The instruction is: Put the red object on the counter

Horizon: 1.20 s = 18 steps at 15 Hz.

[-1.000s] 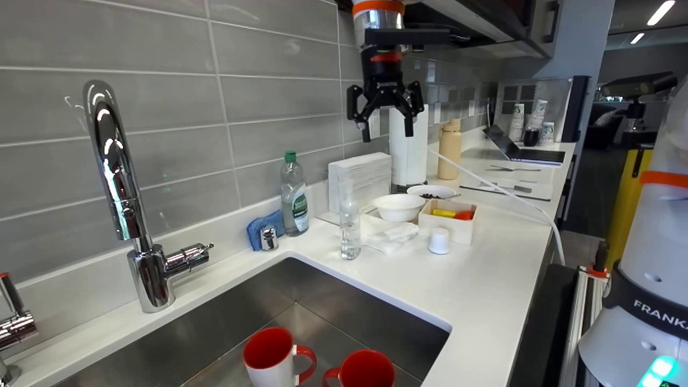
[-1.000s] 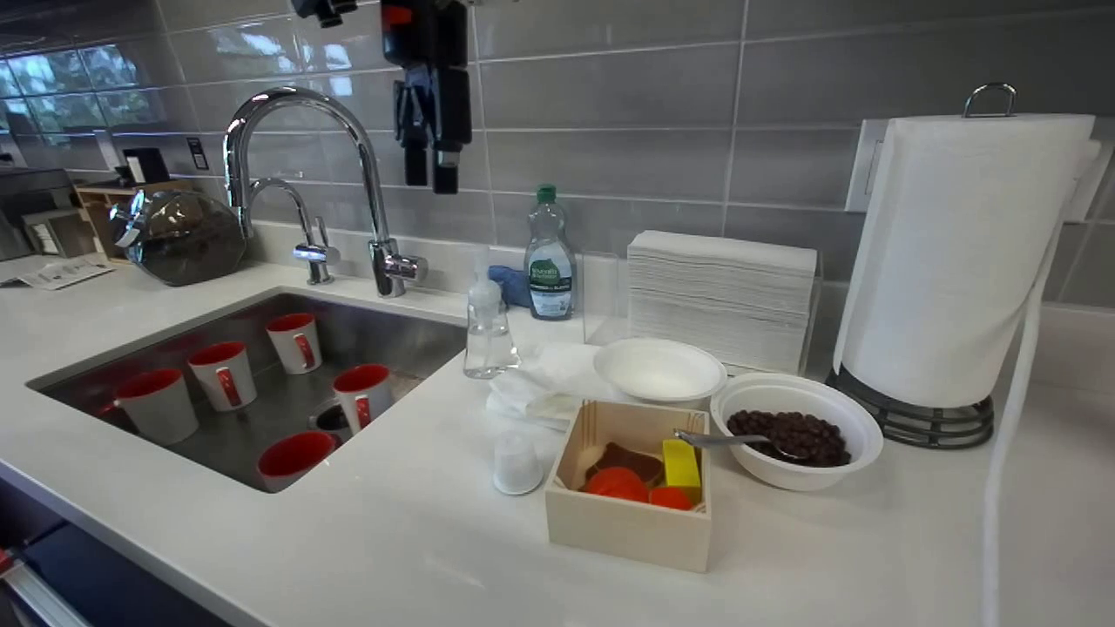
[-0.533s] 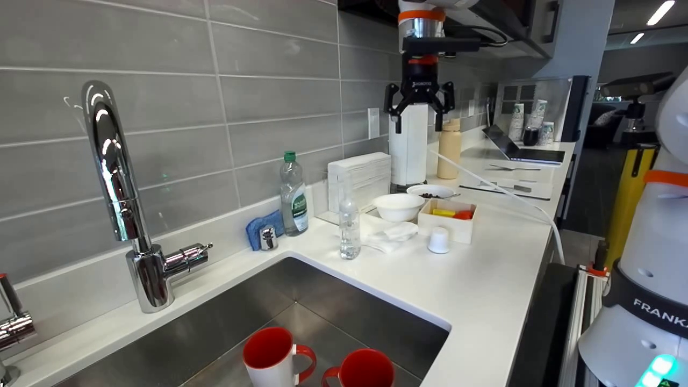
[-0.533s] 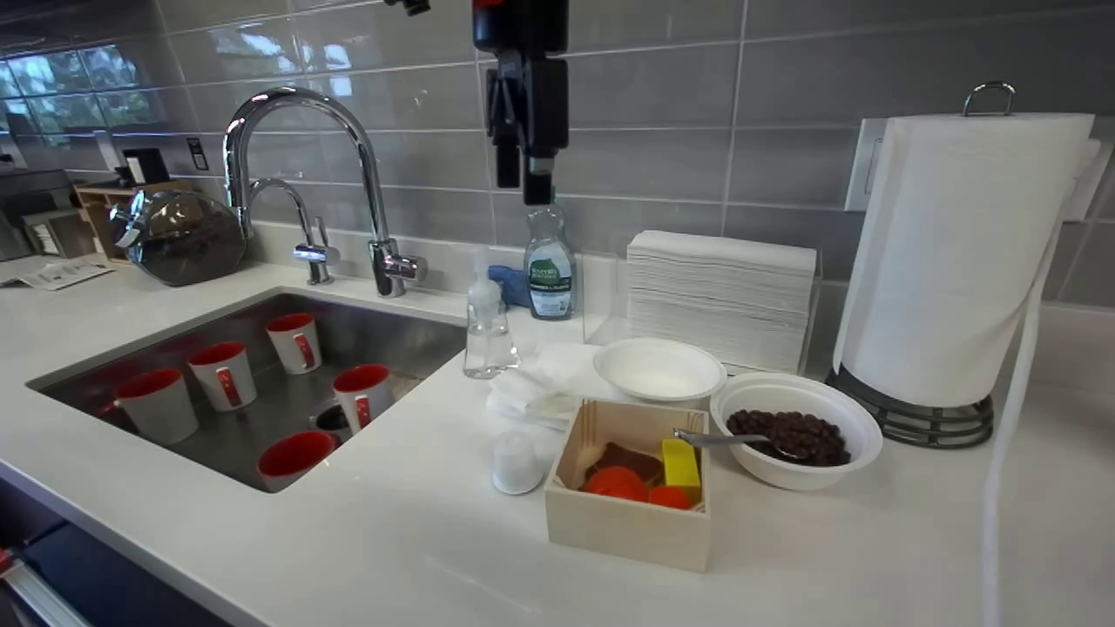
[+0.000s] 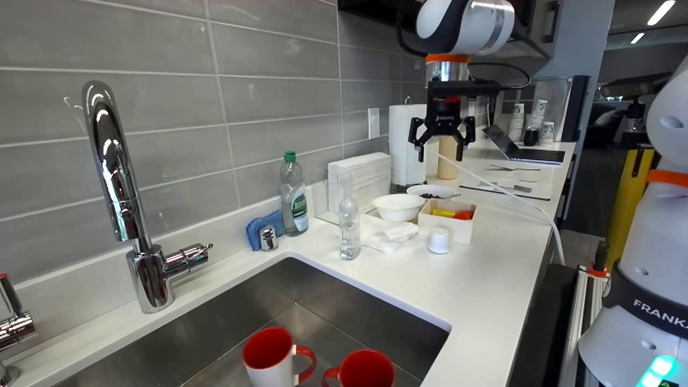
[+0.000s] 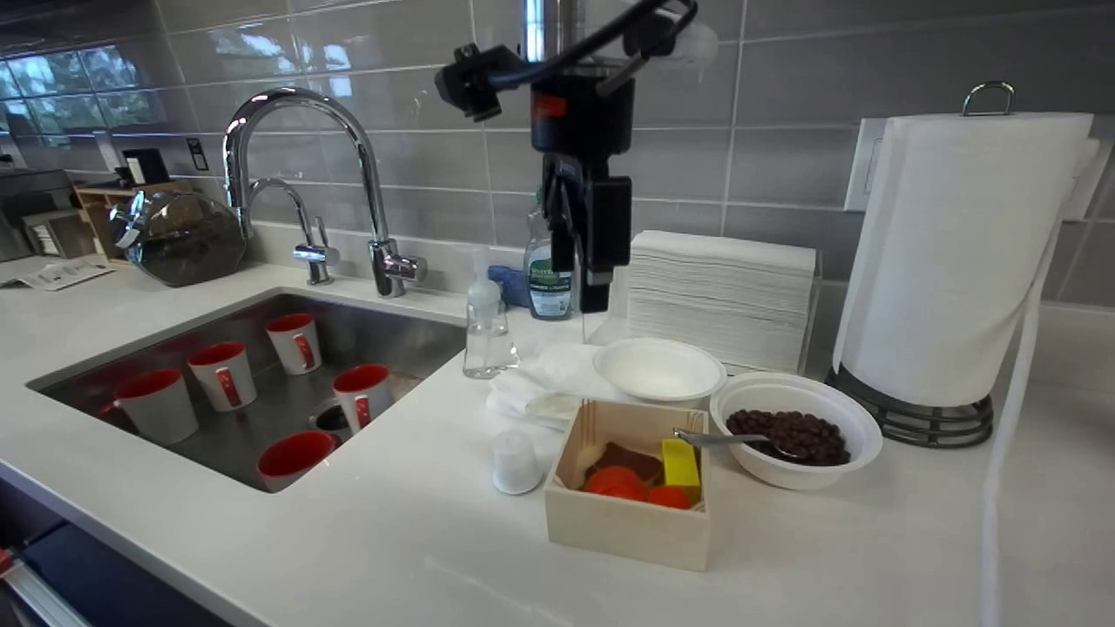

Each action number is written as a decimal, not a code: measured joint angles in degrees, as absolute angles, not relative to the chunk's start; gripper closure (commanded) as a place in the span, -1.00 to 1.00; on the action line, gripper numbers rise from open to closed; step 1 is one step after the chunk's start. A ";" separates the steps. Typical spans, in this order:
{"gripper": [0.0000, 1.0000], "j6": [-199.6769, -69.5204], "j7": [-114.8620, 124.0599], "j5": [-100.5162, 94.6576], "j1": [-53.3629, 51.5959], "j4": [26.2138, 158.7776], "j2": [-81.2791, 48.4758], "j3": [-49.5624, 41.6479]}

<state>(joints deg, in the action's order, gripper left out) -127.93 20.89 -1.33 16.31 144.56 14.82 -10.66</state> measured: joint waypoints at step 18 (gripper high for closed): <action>-0.62 -143.62 23.46 -10.57 18.56 147.40 -3.07 -15.58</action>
<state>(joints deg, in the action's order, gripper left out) -143.62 23.46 -10.57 18.56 147.40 -3.07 -15.58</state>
